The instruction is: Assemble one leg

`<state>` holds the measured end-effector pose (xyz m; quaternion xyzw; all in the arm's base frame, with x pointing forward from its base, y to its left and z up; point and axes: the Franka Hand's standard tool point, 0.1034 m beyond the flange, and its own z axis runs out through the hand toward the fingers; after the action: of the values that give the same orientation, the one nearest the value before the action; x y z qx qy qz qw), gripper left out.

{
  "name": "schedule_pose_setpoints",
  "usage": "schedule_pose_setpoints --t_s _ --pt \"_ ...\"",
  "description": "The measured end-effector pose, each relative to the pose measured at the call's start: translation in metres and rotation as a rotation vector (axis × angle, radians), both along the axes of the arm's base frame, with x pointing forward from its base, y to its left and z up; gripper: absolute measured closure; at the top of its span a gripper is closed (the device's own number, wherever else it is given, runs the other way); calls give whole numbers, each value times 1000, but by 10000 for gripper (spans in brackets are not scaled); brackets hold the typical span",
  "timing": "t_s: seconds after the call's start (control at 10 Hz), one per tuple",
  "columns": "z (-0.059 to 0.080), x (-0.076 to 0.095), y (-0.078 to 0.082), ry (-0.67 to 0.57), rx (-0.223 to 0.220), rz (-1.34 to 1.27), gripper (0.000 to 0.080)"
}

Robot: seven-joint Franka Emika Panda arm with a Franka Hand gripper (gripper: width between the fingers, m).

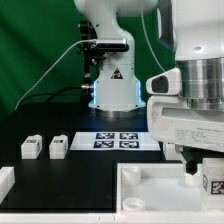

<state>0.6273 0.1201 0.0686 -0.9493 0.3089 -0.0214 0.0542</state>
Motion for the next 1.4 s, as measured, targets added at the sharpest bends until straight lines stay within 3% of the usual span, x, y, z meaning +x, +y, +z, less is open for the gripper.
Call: schedule_pose_setpoints --t_s 0.1,0.3,0.4,0.6,0.7,0.8,1.1,1.4 --pt "3 1 2 12 -46 231 150" --pt "7 5 -2 -8 -74 551 150" --pt "7 4 -1 -5 -67 489 150" --pt "6 5 -2 -2 -65 452 417" --pt "6 4 -2 5 -57 346 417" --pt "6 4 -2 14 -50 230 509" --pt "5 5 -2 54 -24 -410 509" --pt "5 4 0 98 42 -936 509"
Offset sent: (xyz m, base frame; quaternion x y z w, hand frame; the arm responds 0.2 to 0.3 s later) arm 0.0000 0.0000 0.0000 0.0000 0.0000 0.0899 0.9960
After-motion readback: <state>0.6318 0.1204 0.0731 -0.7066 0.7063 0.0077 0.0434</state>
